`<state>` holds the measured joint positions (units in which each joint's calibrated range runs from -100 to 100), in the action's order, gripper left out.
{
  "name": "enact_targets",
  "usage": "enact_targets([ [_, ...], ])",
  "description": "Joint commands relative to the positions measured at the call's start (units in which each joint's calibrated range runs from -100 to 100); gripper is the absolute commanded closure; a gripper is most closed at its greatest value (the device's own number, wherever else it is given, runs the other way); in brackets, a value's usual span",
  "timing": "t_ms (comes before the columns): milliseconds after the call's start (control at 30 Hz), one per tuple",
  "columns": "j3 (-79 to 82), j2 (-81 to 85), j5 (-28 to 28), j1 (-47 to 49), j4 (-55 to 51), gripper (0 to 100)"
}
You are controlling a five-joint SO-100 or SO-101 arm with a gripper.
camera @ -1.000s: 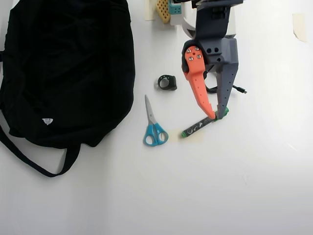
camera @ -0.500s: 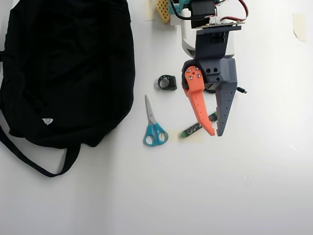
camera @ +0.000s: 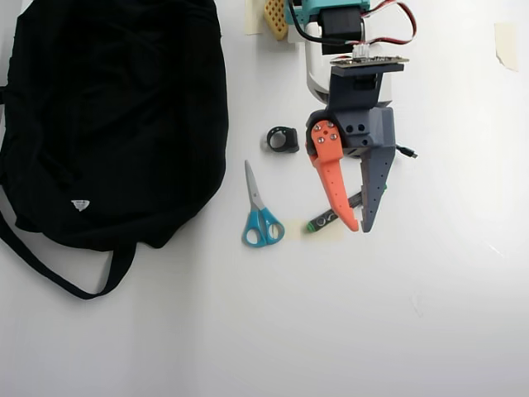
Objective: Put the green marker into the black bag
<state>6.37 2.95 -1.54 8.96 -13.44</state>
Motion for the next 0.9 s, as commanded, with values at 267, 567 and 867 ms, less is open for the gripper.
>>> enact_targets([
  [267,-3.94,2.03,-0.09,0.76,-13.69,98],
  [567,-8.97,2.11,0.33,1.13,-36.35,98],
  [867,-13.83,2.11,0.28,1.13,-56.33,98],
])
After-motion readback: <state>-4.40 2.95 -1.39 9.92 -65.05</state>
